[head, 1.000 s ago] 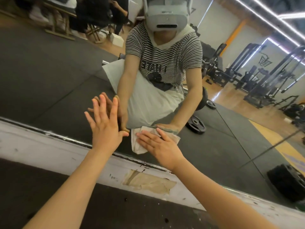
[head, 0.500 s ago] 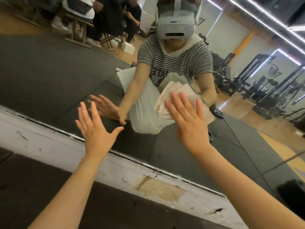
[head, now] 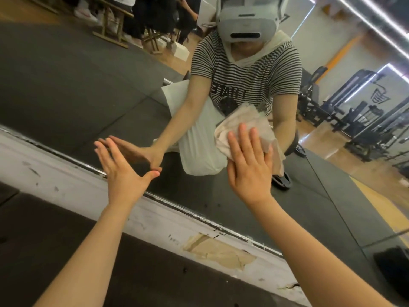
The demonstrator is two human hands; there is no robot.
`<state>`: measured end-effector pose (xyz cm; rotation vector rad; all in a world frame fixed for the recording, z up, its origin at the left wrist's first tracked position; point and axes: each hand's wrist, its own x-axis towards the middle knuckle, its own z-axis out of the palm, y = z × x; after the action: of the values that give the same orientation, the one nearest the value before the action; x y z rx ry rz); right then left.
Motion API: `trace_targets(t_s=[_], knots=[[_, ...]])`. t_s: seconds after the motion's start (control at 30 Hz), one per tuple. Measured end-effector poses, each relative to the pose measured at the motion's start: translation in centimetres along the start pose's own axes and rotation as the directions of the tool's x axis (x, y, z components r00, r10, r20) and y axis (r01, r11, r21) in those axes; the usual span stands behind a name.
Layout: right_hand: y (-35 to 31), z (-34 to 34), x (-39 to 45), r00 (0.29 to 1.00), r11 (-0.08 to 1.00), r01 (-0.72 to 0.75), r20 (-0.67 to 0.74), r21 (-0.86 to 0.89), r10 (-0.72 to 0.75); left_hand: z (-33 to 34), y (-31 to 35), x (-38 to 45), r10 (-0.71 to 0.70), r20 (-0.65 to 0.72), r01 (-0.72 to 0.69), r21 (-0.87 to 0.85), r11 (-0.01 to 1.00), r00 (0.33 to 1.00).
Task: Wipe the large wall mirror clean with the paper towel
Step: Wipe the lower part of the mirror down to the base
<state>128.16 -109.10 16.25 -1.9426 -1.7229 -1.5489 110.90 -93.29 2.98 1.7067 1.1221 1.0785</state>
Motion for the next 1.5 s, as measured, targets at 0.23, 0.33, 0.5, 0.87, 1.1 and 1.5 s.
trace_targets(t_s=[0.23,0.33,0.5,0.87,1.1,1.5], knots=[[-3.7,2.7,-8.4,0.907,0.966,0.258,0.344,0.003,-0.243,-0.2,0.2,0.0,0.005,0.009,-0.005,-0.034,0.999,1.000],[-5.1,3.9,-11.2,0.828,0.932,0.360,0.447,0.042,-0.340,-0.1,0.3,-0.2,0.006,-0.001,-0.006,-0.053,0.999,1.000],[-6.1,4.8,-12.9,0.732,0.912,0.393,0.561,0.116,-0.387,0.0,0.1,0.1,-0.013,0.015,0.014,-0.057,0.998,1.000],[-4.6,0.5,-7.8,0.924,0.992,0.125,0.364,0.001,-0.116,0.1,-0.1,0.1,-0.038,0.012,0.039,-0.143,0.989,0.999],[-1.2,-1.7,-0.5,0.982,0.998,0.061,0.182,-0.016,-0.057,0.0,0.3,0.2,-0.071,0.025,0.073,-0.132,0.989,0.997],[-4.8,2.8,-3.3,0.999,0.996,-0.031,0.031,-0.083,0.033,0.0,0.4,0.2,-0.104,0.004,0.104,-0.123,0.987,0.995]])
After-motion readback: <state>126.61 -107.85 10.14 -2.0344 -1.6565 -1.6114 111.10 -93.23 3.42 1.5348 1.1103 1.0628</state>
